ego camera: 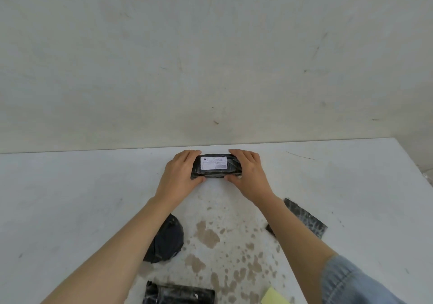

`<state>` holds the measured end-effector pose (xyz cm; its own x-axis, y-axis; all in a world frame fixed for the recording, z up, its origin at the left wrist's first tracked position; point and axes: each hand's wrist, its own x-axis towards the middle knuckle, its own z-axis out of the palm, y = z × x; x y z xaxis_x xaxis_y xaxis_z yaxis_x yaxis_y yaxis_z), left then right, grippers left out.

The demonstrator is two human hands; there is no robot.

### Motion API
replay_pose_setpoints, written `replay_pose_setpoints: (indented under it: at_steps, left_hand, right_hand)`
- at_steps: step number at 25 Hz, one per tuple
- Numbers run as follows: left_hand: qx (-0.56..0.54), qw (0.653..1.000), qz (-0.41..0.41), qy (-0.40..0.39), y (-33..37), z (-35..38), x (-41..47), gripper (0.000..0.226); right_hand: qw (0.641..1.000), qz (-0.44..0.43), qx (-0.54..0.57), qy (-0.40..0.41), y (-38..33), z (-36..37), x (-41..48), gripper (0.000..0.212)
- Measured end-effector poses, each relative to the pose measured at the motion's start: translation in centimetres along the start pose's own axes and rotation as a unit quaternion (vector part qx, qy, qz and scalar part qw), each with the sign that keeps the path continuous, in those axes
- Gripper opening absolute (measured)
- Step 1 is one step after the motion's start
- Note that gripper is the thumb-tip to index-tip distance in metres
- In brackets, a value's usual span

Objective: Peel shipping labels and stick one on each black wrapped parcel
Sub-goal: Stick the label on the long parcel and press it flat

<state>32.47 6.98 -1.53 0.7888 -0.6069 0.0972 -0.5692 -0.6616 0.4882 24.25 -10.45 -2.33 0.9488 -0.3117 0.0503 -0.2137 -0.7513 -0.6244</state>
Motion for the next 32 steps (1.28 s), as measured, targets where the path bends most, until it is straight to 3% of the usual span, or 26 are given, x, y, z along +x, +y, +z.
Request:
replay_pose_setpoints:
  at_steps: [15,20,24,28,32]
  left_hand:
    - [0.075,0.997,0.0,-0.001,2.8,-1.1,-2.8,0.075]
    - [0.081,0.997,0.005,0.003,4.8,-0.9,-5.1,0.067]
    - [0.026,0.999,0.004,0.018,8.4,0.2,-9.1,0.045]
    - [-0.034,0.998,-0.005,-0.057,12.8,3.7,-15.5,0.036]
    - [-0.038,0.987,-0.026,-0.151,15.3,7.6,-20.3,0.054]
  right_hand:
    - [0.999,0.002,-0.029,-0.018,0.0,-2.4,-4.1,0.073]
    - [0.999,-0.003,-0.036,-0.026,0.4,-4.0,-7.1,0.069]
    - [0.999,0.024,-0.014,-0.022,1.6,-5.2,-12.0,0.053]
    - [0.997,0.047,-0.025,-0.057,3.7,-5.9,-18.2,0.039]
    - [0.996,0.037,-0.047,-0.07,6.0,-6.0,-23.8,0.029]
